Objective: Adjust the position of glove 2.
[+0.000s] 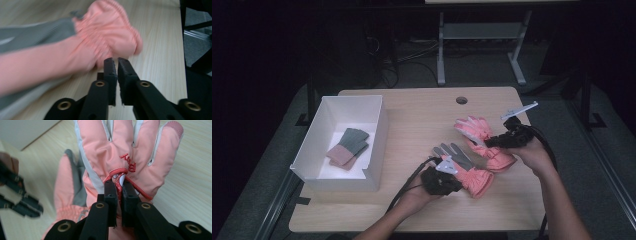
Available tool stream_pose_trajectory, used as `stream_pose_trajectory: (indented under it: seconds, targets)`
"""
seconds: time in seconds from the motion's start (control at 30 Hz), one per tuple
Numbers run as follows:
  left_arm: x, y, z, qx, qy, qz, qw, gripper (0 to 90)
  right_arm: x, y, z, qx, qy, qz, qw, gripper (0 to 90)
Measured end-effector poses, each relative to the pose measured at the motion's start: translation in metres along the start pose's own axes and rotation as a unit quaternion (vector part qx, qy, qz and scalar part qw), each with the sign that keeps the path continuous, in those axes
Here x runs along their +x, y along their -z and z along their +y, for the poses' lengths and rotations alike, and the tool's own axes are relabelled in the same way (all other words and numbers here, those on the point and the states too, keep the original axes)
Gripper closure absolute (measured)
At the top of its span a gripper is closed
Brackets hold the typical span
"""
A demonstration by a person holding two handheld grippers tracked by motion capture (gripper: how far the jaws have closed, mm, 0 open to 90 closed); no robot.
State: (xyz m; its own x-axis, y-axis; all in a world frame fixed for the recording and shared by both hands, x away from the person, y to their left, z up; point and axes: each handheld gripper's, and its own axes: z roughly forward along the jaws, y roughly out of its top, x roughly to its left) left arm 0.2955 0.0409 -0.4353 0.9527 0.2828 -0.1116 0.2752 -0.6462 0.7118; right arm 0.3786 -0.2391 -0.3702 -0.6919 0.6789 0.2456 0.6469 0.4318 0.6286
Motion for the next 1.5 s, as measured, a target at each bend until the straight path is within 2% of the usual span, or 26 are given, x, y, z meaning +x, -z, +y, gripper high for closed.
stream_pose_trajectory:
  seconds: [0.07,0.13,0.23,0.3,0.43,0.57,0.67,1.0,1.23,1.37,1.5]
  targets:
    - [0.003,0.015,-0.009,-0.001,0.015,0.011,0.9998,77.8,0.004,0.002,0.002,-0.002,0.008,0.01,0.9999,84.9]
    - [0.006,0.028,-0.019,0.001,0.026,0.028,0.9993,68.2,0.01,0.002,0.004,-0.001,0.013,0.018,0.9998,84.9]
    - [0.009,0.042,-0.033,0.002,0.046,0.046,0.9979,57.1,0.019,0.001,0.006,0.001,0.016,0.024,0.9996,84.9]
    - [0.012,0.05,-0.045,0.015,0.052,0.06,0.9967,49.0,0.025,0.0,0.007,0.006,0.017,0.026,0.9995,84.9]
    - [0.017,0.054,-0.053,0.02,0.061,0.079,0.9948,37.5,0.037,-0.003,0.009,0.009,0.023,0.039,0.999,84.8]
    - [0.019,0.052,-0.053,0.016,0.063,0.082,0.9945,29.3,0.043,-0.007,0.01,0.014,0.028,0.044,0.9985,84.7]
    - [0.018,0.049,-0.054,0.02,0.063,0.087,0.994,27.1,0.048,-0.016,0.009,0.026,0.021,0.048,0.9983,84.7]
    - [0.023,0.05,-0.056,0.017,0.069,0.093,0.9931,25.7,0.058,-0.035,0.006,0.05,0.019,0.051,0.9973,84.6]
    - [0.024,0.049,-0.057,0.019,0.071,0.094,0.9928,25.7,0.057,-0.054,0.002,0.072,0.018,0.042,0.9964,82.9]
    - [0.025,0.049,-0.058,0.024,0.067,0.097,0.9928,25.7,0.056,-0.062,0.0,0.08,0.017,0.043,0.9957,76.5]
    - [0.025,0.048,-0.058,0.023,0.07,0.096,0.9927,26.3,0.055,-0.06,-0.001,0.071,0.015,0.046,0.9963,63.3]
